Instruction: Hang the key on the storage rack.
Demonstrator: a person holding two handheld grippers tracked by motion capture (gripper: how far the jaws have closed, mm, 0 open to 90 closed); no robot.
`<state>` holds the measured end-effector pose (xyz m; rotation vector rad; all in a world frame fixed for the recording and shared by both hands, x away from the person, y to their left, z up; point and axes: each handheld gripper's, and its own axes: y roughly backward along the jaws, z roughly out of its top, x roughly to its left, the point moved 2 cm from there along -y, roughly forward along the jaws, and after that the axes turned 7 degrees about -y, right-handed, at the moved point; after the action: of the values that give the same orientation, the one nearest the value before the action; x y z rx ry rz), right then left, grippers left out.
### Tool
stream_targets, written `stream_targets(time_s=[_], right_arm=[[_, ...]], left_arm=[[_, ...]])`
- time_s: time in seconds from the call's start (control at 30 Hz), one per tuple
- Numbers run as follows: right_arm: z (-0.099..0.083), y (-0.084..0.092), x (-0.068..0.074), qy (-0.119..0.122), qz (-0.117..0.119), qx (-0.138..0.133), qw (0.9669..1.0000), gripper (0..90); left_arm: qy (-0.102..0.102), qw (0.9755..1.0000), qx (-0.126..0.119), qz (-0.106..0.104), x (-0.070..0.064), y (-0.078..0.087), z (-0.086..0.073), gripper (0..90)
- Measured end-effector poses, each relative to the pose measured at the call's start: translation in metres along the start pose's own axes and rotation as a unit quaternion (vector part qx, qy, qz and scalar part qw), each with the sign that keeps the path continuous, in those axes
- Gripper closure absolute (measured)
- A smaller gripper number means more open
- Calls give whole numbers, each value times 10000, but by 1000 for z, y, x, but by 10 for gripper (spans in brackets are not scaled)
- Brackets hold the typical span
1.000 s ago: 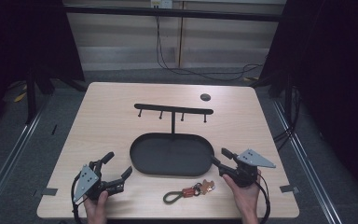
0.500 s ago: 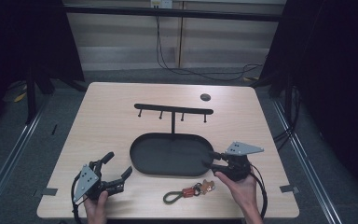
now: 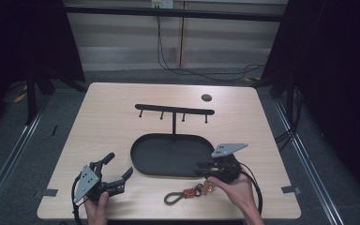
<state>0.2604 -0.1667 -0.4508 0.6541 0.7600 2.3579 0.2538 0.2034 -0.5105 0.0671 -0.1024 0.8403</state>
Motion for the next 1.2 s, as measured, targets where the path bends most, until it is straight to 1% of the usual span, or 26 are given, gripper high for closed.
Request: stream_targets(time_s=[0.07,0.1,0.17,0.23,0.3,0.33,0.4,0.43,0.47,0.5,0.53,0.57,0.6,0.77,0.8,0.93,0.97,1.0,1.03,1.07,1.1,1.2], right_arm=[[2,-4,3,113,28,121,9999,667],[3,-6,5,194,85,163,9996,675],[4,-11,8,210,214,264,9992,686],[5,-18,11,301,227,377,9986,692],[5,-24,14,353,357,555,9972,695],[5,-27,16,356,339,567,9972,687],[6,-33,19,414,345,763,9956,692],[7,-37,20,439,364,878,9945,710],[7,-40,22,472,406,1038,9926,733],[7,-40,22,472,406,1038,9926,733],[8,-47,26,546,510,1355,9880,752],[8,-49,27,592,527,1436,9865,752],[8,-52,28,615,538,1498,9853,757],[9,-62,33,779,700,1958,9750,760],[9,-64,34,779,665,1981,9748,769],[6,-70,34,849,704,2135,9707,777],[5,-71,34,875,715,2193,9691,775],[4,-73,34,896,727,2212,9684,776],[4,-74,35,868,749,2240,9678,776],[3,-76,35,921,762,2253,9669,776],[3,-77,35,925,736,2281,9664,780],[2,-81,35,954,668,2408,9636,787]], left_arm=[[0,10000,1,0,0,0,0,156],[20,10000,-4,3,0,0,0,156],[22,10000,-4,2,0,0,0,157],[20,10000,-3,2,0,0,0,156],[23,10000,-7,5,0,0,0,156],[20,10000,-5,2,0,0,0,156],[26,10000,-8,4,0,0,0,156],[21,10000,-5,2,0,0,0,156],[30,10000,-8,5,0,0,0,156],[30,10000,-8,5,0,0,0,157],[2,10000,-1,-1,0,0,0,156],[22,10000,-4,2,0,0,0,156],[1,10000,-1,-1,0,0,0,156],[24,10000,-4,0,0,0,0,156],[21,10000,-4,3,0,0,0,156],[1,10000,0,-1,0,0,0,156],[20,10000,-3,2,0,0,0,156],[1,10000,1,0,0,0,0,156],[0,10000,1,-1,0,0,0,156],[18,10000,-2,3,0,0,0,157],[6,10000,-2,-3,0,0,0,156],[20,10000,-4,3,0,0,0,156]])
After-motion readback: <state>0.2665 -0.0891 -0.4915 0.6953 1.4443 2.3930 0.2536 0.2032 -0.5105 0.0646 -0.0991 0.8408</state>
